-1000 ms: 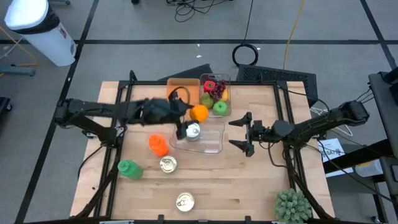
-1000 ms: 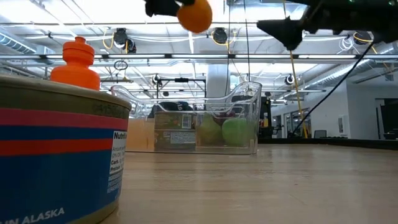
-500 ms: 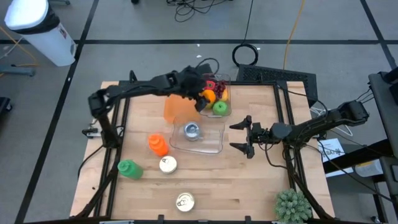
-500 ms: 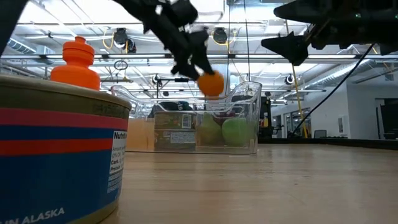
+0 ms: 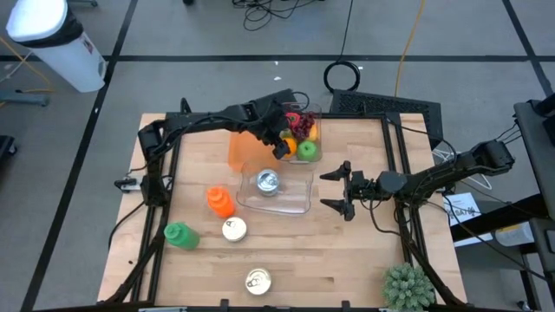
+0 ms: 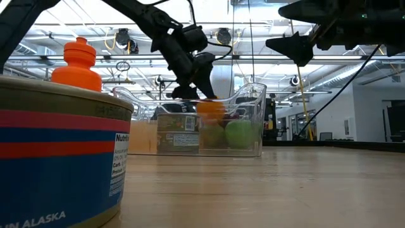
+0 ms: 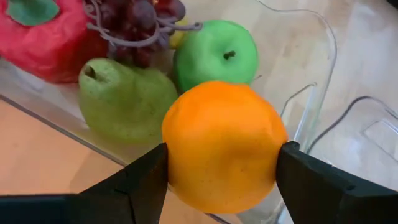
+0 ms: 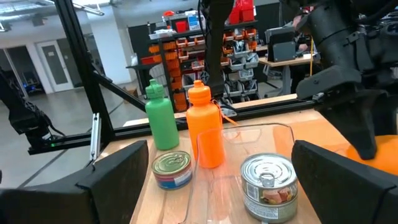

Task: Pick & Place Food Item
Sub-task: Put the orange into the top transparent bin, then put the bottom blue pink tuna can into the bottom transparent bin

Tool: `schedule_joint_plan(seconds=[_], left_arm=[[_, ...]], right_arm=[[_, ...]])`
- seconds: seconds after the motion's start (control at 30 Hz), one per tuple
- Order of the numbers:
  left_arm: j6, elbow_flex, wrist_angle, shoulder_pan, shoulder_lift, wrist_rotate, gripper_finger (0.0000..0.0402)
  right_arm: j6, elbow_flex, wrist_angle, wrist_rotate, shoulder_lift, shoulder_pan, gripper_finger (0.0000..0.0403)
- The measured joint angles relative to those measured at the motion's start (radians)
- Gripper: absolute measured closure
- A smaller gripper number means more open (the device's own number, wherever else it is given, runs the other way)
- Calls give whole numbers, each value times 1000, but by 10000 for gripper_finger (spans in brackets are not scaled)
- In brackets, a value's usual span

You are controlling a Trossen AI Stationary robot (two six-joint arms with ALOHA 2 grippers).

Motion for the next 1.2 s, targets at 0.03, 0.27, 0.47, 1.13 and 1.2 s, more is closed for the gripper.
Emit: schedule_joint_plan(seconds=[0.03, 0.27, 0.47, 1.13, 1.2], left_arm=[[-2, 0, -6, 0, 0, 4, 138], [-4, 0, -26, -5, 0, 29, 122], [-5, 0, -26, -7, 0, 25, 62], [0, -1, -60, 38, -127, 23, 47], [23, -1, -100, 46, -191, 36, 44]], right_arm=[[0, 0, 0, 0, 0, 0, 25], [0, 0, 0, 0, 0, 0, 25], [0, 0, -1, 0, 0, 0, 25], [13, 0, 0, 0, 0, 0, 25], [34, 0, -1, -1, 0, 1, 25]])
